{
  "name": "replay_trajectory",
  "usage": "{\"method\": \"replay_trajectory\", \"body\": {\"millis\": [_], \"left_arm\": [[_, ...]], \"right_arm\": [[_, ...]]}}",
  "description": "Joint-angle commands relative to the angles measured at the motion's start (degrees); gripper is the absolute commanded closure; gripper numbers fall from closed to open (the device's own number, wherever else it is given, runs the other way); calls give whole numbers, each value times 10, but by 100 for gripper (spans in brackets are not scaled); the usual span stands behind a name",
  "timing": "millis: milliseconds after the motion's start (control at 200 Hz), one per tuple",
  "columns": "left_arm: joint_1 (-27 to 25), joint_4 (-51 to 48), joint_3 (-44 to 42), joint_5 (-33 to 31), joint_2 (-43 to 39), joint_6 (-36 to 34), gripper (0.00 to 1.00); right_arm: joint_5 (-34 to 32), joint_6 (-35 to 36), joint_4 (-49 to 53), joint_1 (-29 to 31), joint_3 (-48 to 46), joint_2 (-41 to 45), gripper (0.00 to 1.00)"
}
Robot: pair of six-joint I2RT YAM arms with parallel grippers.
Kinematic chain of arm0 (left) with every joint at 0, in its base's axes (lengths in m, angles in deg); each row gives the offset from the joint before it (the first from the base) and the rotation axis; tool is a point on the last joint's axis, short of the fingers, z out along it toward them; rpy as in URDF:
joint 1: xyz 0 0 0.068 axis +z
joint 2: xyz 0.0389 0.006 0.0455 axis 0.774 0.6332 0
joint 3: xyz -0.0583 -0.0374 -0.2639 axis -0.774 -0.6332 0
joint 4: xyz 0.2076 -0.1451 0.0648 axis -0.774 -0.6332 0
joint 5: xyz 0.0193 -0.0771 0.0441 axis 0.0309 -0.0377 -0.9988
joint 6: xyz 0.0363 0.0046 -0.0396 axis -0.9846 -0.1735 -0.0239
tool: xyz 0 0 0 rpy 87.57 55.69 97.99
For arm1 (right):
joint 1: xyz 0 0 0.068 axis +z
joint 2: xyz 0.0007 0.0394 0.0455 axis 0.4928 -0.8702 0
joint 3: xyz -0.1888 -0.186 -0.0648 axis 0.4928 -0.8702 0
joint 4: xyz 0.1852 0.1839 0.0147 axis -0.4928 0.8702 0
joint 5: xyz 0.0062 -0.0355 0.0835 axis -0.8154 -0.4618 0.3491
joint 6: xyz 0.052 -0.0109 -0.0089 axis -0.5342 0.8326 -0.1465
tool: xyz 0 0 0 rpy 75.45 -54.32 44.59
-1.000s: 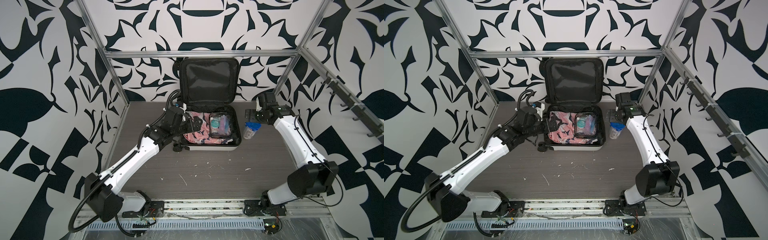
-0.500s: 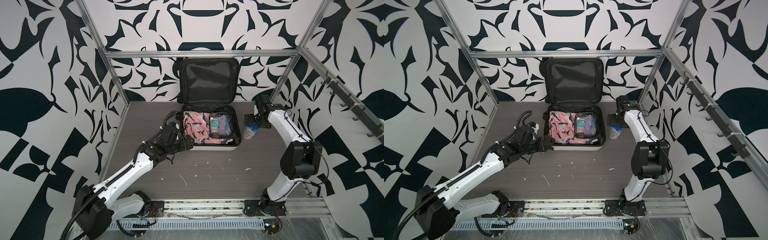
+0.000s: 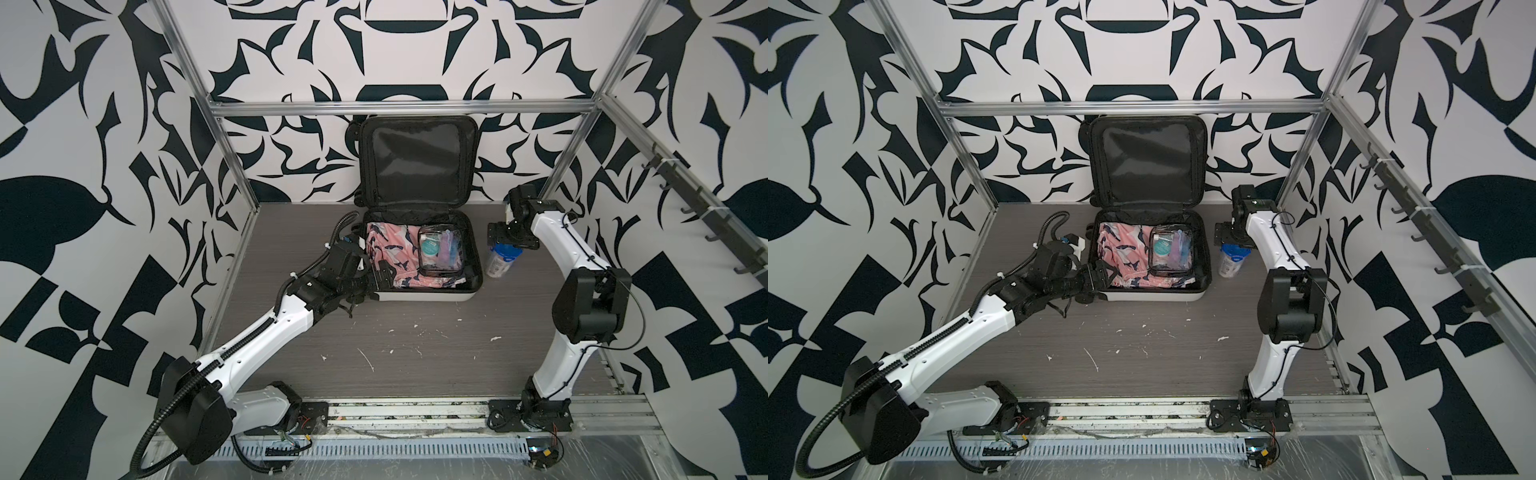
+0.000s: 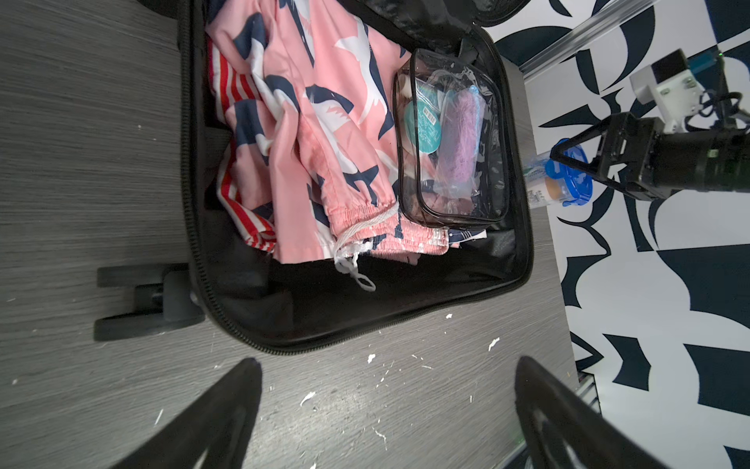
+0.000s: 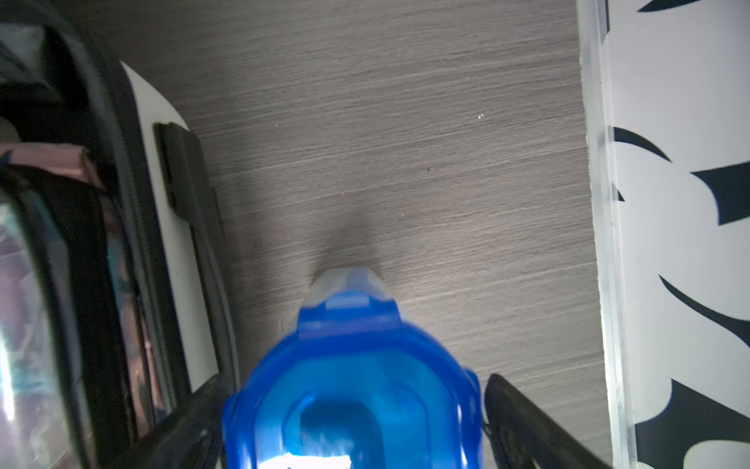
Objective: Pack the luggage
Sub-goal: 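Grasp the blue-lidded container with the right gripper while the left gripper withdraws, then lift the blue-lidded container with the right gripper and carry it over the suitcase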
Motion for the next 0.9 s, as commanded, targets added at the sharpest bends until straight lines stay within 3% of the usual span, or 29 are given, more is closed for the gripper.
{"method": "replay_trajectory", "body": {"millis": [0, 250, 420, 600, 895], "left_arm": [[2, 7, 5, 7, 3, -3, 1], [3, 12, -3, 13, 5, 2, 1], [6, 15, -5, 16, 7, 4, 1], [12, 20, -5, 27, 14, 7, 1], [47, 25, -9, 54, 20, 5, 1]], "right_arm": [[-4, 6, 17, -2, 28, -5, 1], [2, 4, 21, -5, 42, -27, 1], [5, 1, 29, -5, 45, -27, 7], [8, -4, 32, -6, 43, 2, 19], [27, -31, 40, -5, 51, 79, 23]]}}
